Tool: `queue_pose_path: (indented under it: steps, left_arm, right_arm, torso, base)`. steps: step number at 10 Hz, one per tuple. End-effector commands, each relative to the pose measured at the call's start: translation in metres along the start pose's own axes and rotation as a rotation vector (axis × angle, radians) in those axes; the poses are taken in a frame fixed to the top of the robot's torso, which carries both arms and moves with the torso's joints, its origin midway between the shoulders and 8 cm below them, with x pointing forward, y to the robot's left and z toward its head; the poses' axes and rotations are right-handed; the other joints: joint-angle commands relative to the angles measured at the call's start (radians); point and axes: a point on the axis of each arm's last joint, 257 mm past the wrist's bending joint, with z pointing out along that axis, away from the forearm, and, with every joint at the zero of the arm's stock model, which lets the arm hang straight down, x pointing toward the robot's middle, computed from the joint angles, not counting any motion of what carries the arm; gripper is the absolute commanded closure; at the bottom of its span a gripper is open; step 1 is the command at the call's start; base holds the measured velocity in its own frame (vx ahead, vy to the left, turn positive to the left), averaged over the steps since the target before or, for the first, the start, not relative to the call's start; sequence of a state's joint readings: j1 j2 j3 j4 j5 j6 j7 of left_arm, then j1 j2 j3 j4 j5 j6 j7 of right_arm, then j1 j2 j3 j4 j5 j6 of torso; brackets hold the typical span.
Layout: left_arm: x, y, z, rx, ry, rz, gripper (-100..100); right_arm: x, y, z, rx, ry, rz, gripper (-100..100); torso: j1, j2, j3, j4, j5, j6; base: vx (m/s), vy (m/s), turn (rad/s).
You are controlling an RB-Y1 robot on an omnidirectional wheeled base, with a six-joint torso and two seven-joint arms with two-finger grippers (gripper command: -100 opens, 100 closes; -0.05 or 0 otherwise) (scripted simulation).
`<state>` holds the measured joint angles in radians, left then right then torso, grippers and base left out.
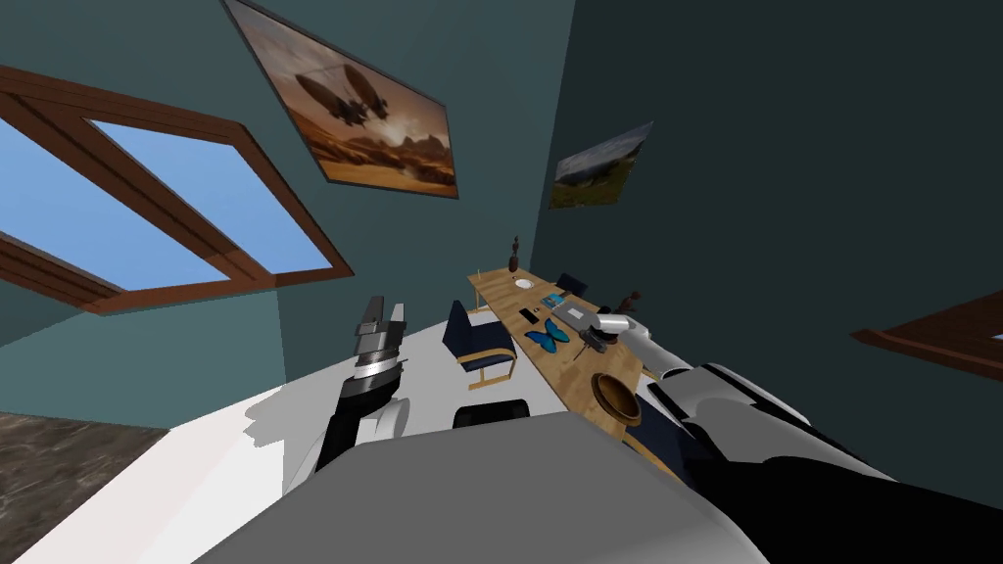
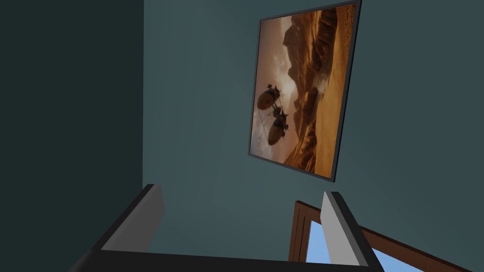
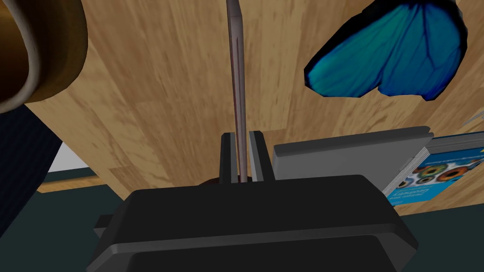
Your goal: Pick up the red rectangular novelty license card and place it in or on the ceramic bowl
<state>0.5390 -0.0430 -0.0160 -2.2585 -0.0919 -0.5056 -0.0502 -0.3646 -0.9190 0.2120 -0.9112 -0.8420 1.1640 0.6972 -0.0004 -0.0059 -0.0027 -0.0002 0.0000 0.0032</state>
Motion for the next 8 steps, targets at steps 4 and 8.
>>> queue_pose_path:
  steps: [4, 8]
  left_arm:
    - [0.000, 0.000, 0.000, 0.000, 0.000, 0.000, 0]
    - [0.000, 0.000, 0.000, 0.000, 0.000, 0.000, 0]
  right_arm:
    - [0.001, 0.015, 0.000, 0.004, 0.009, -0.086, 100]
    - [0.010, 0.029, 0.001, 0.007, 0.034, -0.149, 100]
  torso:
    - [-0.001, 0.000, 0.000, 0.000, 0.000, 0.000]
    - [-0.001, 0.000, 0.000, 0.000, 0.000, 0.000]
  base:
    - [0.046, 0.041, -0.161]
    - [0.033, 0.035, -0.143]
